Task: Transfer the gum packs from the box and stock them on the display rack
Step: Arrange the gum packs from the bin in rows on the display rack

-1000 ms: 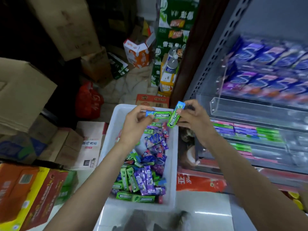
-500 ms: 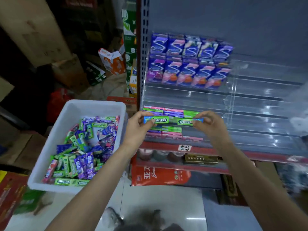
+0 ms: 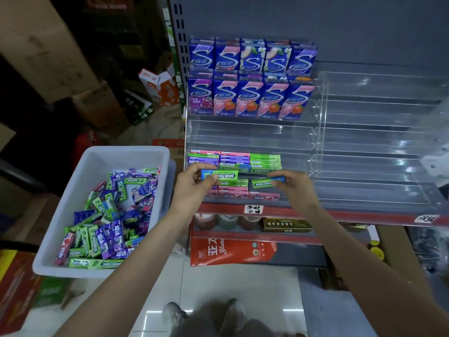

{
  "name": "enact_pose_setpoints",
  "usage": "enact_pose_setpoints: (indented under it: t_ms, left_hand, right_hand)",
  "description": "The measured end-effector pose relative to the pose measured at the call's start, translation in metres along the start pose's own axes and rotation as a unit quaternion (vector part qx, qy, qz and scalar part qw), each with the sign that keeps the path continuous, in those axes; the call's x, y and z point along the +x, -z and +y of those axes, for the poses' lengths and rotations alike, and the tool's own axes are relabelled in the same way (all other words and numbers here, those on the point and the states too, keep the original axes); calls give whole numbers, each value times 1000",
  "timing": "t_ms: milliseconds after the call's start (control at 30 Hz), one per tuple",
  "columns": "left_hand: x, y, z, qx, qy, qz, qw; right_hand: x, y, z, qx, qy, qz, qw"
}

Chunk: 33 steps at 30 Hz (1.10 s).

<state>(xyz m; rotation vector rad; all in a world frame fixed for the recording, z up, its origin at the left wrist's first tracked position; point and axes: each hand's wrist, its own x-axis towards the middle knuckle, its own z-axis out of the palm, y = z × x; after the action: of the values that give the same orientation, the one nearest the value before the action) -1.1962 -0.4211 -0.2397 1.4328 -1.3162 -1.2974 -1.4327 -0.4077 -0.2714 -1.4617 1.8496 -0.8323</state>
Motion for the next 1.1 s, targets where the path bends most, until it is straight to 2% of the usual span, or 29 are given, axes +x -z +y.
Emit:
enact_pose_setpoints:
  t_ms: [200, 400, 600, 800, 933, 1100]
  left_hand:
    - [4, -1, 1, 3, 0, -15, 1000]
    - [9, -6, -1, 18, 11, -15, 1000]
    - [12, -8, 2, -10, 9, -27, 1000]
    - [11, -10, 1, 8, 10, -27, 1000]
    - [10, -14, 0, 15, 18, -29, 999]
    - [11, -26, 3, -46, 35, -65, 996]
  right_hand:
    - [8, -7, 5, -177, 30, -118, 977]
    - [8, -16, 2, -190, 46, -142, 970]
    - [9, -17, 2, -184, 44, -143, 971]
    - [9, -13, 0, -181, 45, -144, 972]
    - [6, -7, -2, -174, 60, -111, 977]
    - [-2, 5, -12, -108, 70, -50, 990]
